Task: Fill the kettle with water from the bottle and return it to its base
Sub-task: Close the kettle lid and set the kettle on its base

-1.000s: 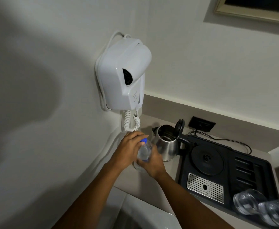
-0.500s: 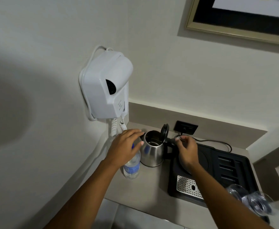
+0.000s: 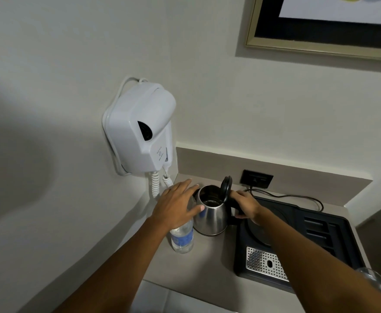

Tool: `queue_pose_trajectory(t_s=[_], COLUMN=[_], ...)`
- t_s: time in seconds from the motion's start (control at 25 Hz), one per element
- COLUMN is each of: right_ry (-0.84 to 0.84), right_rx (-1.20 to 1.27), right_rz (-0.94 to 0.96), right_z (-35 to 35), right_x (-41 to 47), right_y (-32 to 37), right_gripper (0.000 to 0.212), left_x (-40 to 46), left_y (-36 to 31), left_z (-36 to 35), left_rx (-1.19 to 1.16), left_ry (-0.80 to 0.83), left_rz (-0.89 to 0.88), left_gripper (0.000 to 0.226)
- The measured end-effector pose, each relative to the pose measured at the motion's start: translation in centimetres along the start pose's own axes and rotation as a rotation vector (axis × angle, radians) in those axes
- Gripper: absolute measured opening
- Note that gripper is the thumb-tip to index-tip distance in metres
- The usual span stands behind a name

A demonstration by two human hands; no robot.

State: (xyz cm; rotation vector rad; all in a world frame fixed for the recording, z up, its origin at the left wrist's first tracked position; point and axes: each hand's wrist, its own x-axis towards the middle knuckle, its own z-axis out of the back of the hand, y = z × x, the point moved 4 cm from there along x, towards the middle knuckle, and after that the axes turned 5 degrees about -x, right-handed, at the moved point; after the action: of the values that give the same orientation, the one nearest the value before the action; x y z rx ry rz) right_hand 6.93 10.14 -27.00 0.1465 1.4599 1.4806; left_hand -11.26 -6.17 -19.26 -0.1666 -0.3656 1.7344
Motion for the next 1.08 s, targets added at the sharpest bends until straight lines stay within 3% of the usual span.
queue_pose_trajectory(t_s=[0.2, 0.36, 0.68, 0.96, 1.08], right_ry=[0.021, -0.058, -0.335, -0.254, -0.224], right_rx=[0.023, -0.017, -0.429, -0.382, -0.341], right_rz=[-0.047, -0.127, -0.163, -0.175, -0.170], right_z=[0.6, -0.7, -3.1, -2.7, -2.4], right_x=[0.1, 0.9, 2.8, 1.9, 0.9], right_y=[-0.4, 0.2, 1.2, 1.5, 1.4], right_gripper=[0.040, 0.066, 0.106, 0.126, 0.119], left_x=[0.0, 0.0, 0.0, 0.4, 0.7], left_y=[0.1, 0.3, 0.9, 0.7, 0.2], left_z=[-0.3, -0.1, 0.2, -0.1, 0.0], left_rx=[0.009, 0.003, 0.025, 0.025, 0.029], left_ry=[-0.010, -0.046, -0.061, -0.053, -0.051], left_rz=[0.008, 0.013, 0.067, 0.079, 0.070], left_gripper=[0.072, 0.073, 0.075, 0.076, 0.077])
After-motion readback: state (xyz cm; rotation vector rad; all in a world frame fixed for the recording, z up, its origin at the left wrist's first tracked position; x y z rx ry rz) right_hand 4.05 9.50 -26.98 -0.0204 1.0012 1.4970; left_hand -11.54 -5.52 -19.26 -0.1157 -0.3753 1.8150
